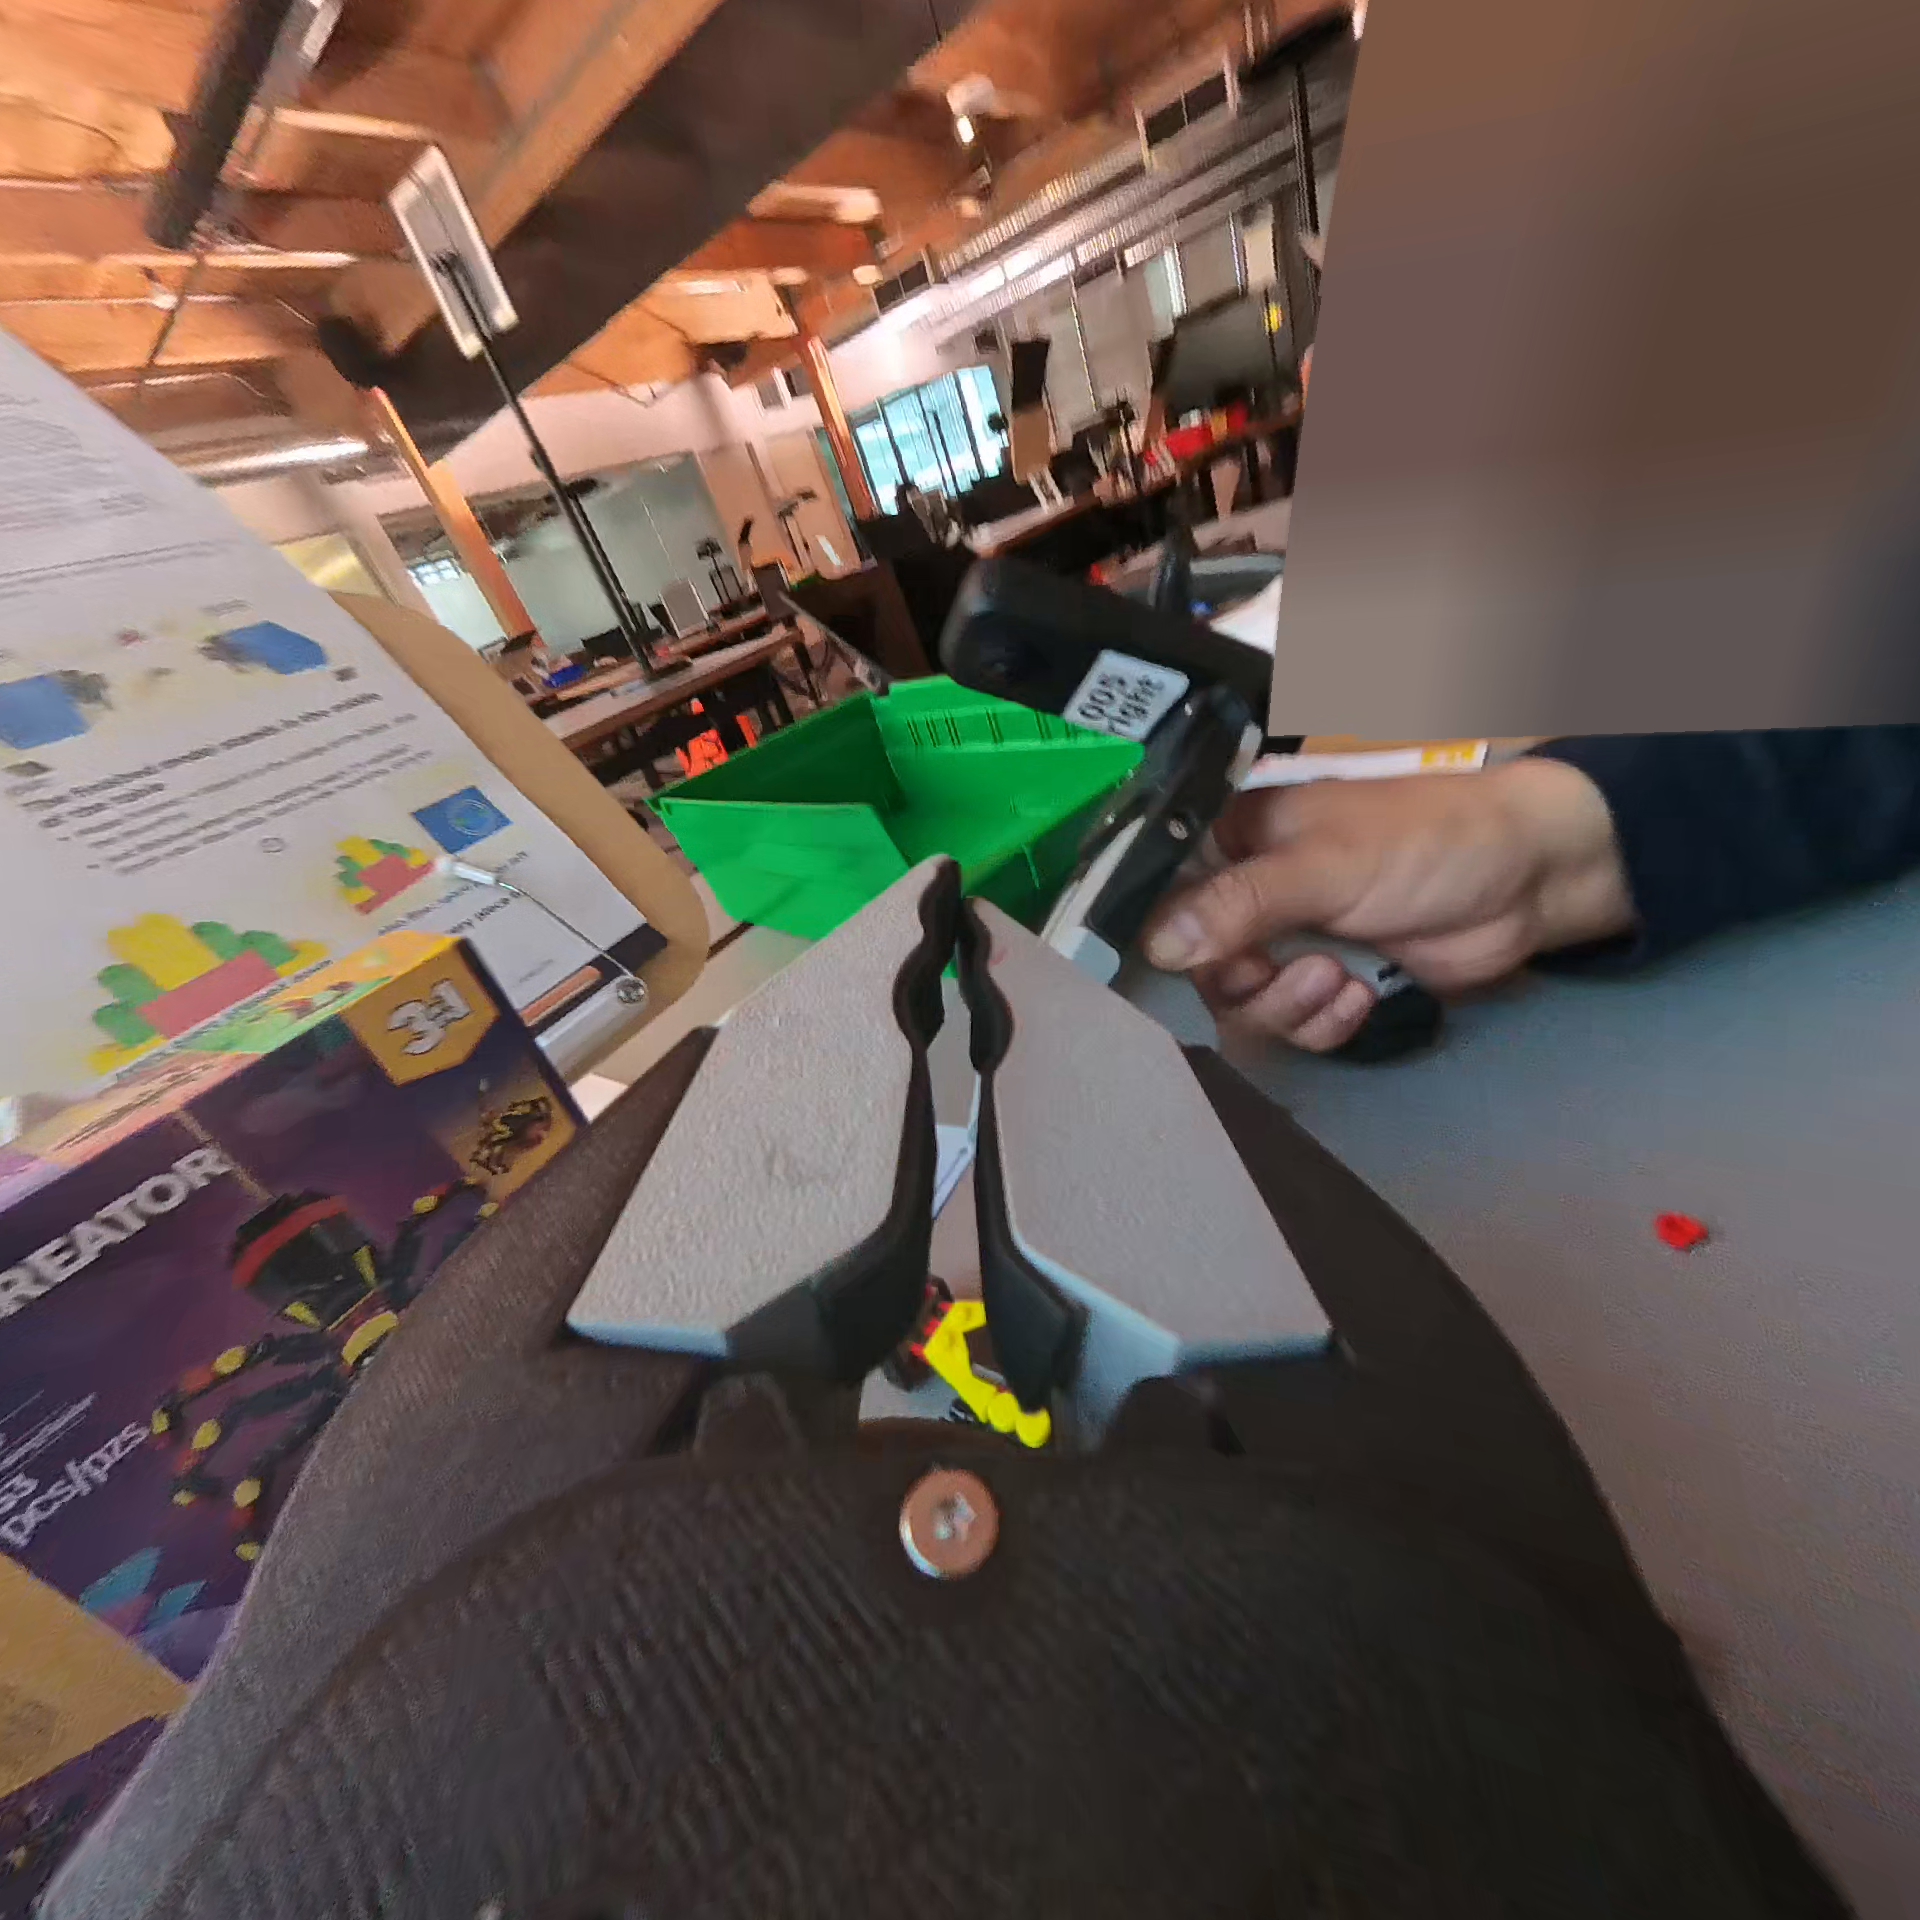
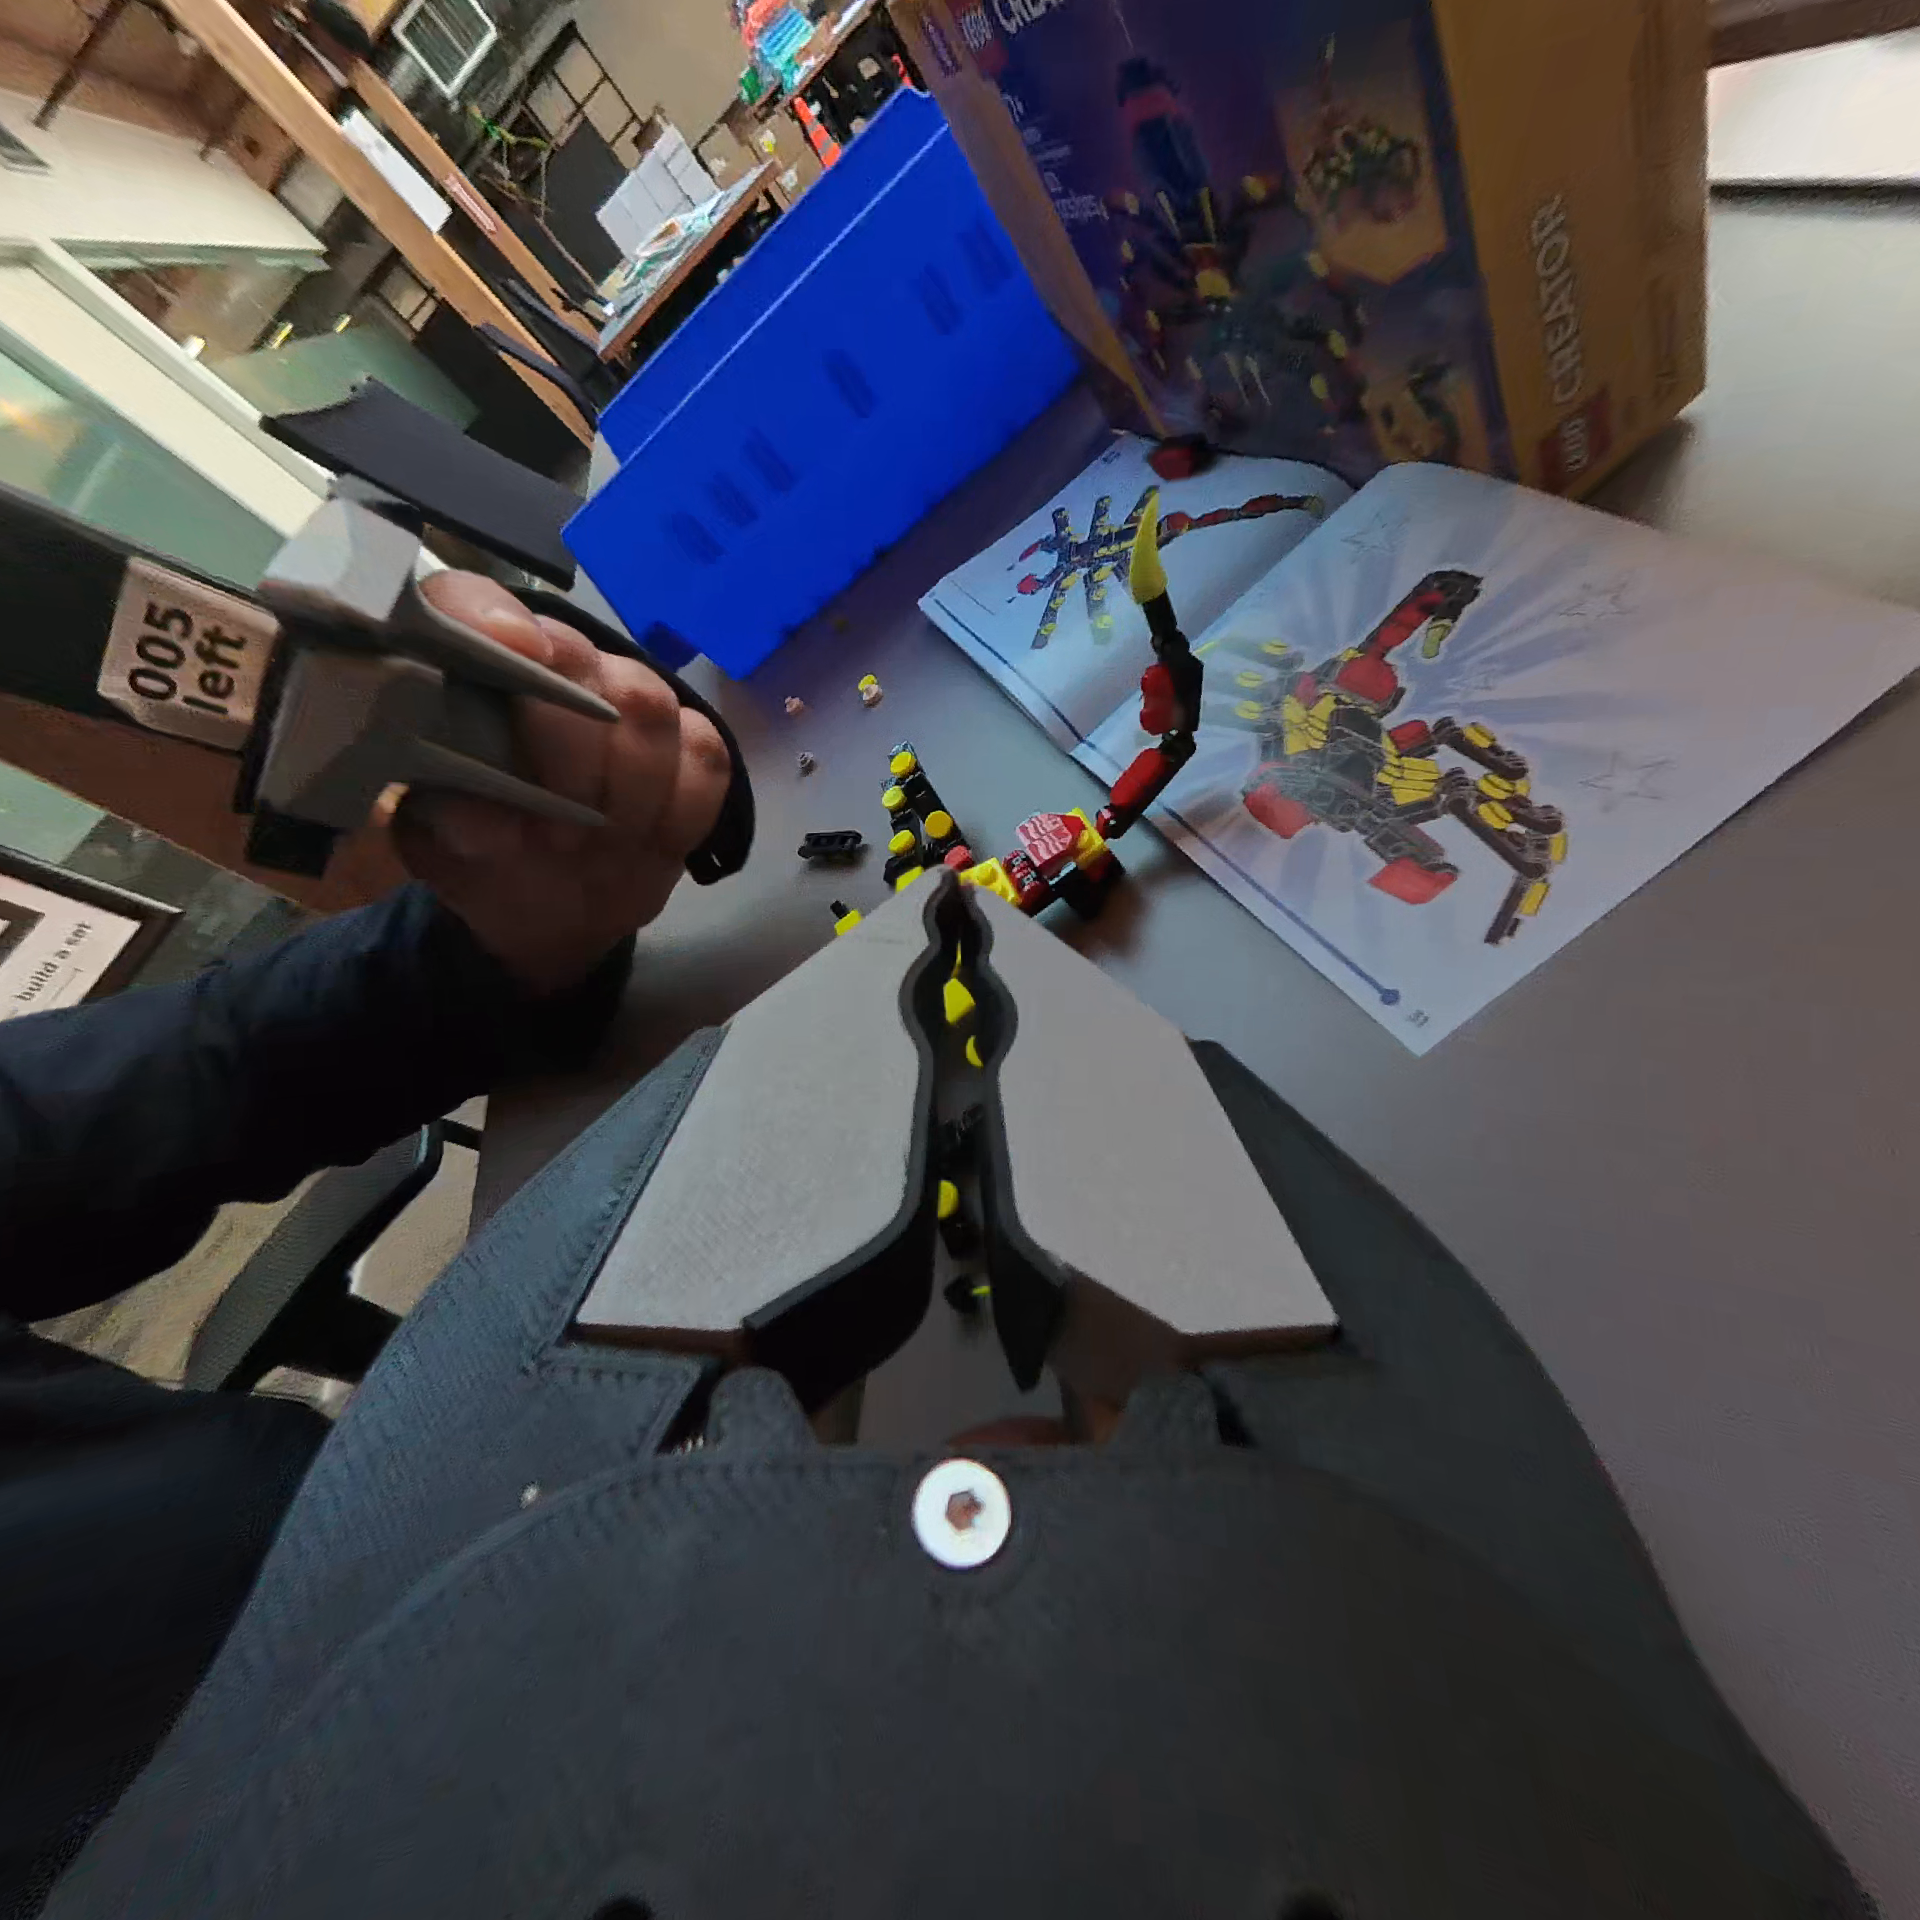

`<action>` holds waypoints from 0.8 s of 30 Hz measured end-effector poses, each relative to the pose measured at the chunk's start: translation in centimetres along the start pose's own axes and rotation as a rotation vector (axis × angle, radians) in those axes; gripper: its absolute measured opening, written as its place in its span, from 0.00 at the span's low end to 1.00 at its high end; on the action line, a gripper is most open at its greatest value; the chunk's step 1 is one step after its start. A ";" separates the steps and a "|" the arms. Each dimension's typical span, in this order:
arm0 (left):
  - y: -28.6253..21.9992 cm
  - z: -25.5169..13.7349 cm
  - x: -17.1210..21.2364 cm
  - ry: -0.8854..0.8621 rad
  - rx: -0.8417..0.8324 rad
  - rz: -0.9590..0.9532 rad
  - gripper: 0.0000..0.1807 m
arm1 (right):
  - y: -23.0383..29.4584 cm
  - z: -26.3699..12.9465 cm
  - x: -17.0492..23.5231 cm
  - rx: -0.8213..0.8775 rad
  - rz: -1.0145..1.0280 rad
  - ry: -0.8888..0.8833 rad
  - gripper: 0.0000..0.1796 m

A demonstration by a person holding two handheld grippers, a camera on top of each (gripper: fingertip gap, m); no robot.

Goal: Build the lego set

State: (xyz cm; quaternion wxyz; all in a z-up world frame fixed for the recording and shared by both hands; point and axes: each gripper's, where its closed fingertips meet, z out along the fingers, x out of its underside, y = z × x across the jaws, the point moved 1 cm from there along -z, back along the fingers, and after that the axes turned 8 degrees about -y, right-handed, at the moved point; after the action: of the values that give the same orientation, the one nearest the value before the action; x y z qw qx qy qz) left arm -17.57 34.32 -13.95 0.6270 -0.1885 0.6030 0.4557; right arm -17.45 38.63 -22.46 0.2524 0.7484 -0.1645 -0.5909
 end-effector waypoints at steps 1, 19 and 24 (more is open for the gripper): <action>0.5 -0.4 -0.6 -0.019 -0.013 -0.013 0.00 | -0.1 -0.2 -0.2 0.008 -0.023 -0.009 0.00; 12.8 -8.3 -3.9 -0.294 -0.469 -0.260 0.02 | -0.5 -3.5 -3.0 -0.100 -0.019 -0.191 0.00; 14.9 -8.5 0.6 -0.073 -0.580 -0.339 0.08 | -0.1 -3.5 -3.1 -0.119 -0.041 -0.207 0.00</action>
State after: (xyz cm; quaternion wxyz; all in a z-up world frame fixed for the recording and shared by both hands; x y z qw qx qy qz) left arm -34.54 35.51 -11.52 0.6352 -0.4403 0.3855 0.5040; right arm -14.84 41.08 -19.40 0.2660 0.6702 -0.1389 -0.6787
